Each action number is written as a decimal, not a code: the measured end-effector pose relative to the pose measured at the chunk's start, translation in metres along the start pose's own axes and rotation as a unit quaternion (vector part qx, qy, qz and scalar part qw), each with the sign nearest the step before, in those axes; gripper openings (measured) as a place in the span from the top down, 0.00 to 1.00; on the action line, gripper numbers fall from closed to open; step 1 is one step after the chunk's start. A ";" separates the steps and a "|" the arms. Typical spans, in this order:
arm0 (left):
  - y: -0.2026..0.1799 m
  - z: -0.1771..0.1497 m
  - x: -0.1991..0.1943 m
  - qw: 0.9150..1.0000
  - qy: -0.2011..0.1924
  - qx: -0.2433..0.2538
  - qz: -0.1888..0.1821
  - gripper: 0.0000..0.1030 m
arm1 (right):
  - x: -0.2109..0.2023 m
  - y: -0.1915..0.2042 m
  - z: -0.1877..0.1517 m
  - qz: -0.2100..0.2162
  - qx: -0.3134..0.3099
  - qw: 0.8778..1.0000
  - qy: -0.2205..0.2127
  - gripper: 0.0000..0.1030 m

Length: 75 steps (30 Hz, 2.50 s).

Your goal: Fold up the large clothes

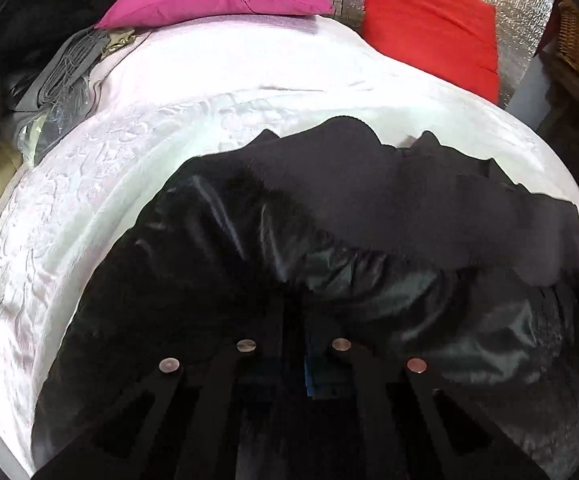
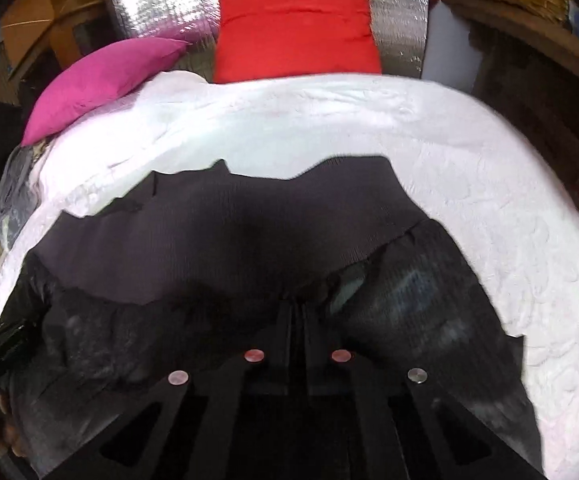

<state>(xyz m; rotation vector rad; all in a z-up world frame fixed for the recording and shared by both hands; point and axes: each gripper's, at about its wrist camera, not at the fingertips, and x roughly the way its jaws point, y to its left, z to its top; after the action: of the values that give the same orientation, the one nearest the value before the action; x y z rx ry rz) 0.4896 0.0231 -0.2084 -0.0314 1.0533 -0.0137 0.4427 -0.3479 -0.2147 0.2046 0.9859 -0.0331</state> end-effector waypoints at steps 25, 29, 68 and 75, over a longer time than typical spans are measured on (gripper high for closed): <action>0.122 0.033 -0.047 0.995 -0.027 -0.095 0.024 0.16 | -0.032 -0.103 0.037 0.103 0.155 0.981 -0.056 0.09; 0.125 0.032 -0.014 0.994 0.023 -0.108 -0.021 0.17 | -0.014 -0.086 0.050 0.069 0.109 0.991 -0.038 0.15; 0.106 0.023 -0.051 0.996 -0.006 -0.094 0.009 0.33 | -0.085 -0.146 -0.032 0.077 0.181 0.979 -0.050 0.15; 0.119 0.006 -0.032 0.994 0.019 -0.092 0.051 0.27 | -0.080 -0.134 -0.055 0.044 0.156 0.986 -0.033 0.26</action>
<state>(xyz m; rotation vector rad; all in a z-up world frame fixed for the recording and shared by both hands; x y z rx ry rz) 0.4783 0.1426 -0.1813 -0.1447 1.0905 0.1757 0.3367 -0.4738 -0.1984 0.5311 0.9008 -0.1130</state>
